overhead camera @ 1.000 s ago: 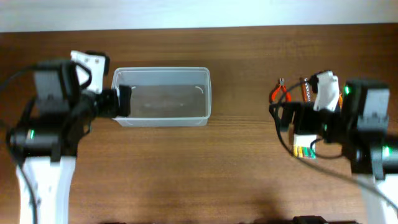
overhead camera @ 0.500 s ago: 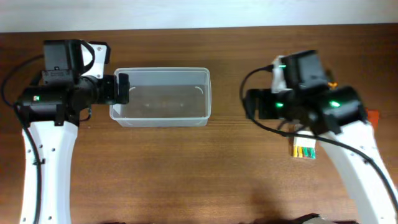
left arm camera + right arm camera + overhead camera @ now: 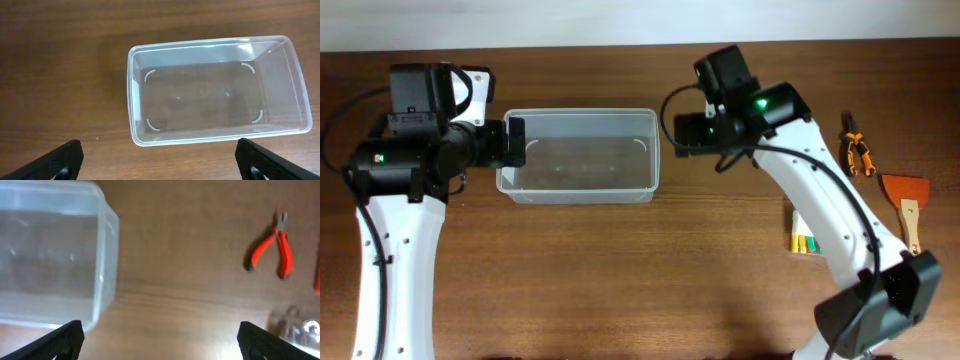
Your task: Pack container
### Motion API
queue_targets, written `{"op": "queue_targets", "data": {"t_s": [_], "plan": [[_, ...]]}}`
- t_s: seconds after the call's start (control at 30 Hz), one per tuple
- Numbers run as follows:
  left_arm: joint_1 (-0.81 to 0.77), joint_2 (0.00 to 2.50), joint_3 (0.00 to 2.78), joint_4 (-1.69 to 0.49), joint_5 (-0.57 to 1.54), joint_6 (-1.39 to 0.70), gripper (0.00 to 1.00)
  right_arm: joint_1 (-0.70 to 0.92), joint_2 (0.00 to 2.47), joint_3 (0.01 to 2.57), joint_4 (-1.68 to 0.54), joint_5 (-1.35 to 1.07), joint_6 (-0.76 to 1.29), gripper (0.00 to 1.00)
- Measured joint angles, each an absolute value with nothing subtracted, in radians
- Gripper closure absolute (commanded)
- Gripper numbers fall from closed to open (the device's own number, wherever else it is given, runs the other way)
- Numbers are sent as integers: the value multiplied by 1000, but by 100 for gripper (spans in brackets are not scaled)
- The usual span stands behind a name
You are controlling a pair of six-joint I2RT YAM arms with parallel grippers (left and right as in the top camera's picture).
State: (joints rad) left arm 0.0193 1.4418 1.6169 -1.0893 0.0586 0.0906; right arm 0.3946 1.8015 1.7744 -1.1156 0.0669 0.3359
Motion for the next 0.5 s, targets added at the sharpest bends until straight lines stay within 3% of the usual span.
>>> {"op": "queue_targets", "data": {"t_s": [0.5], "plan": [[19, 1442, 1617, -1108, 52, 91, 1, 427, 1869, 1823, -1089, -58, 343, 1]]}}
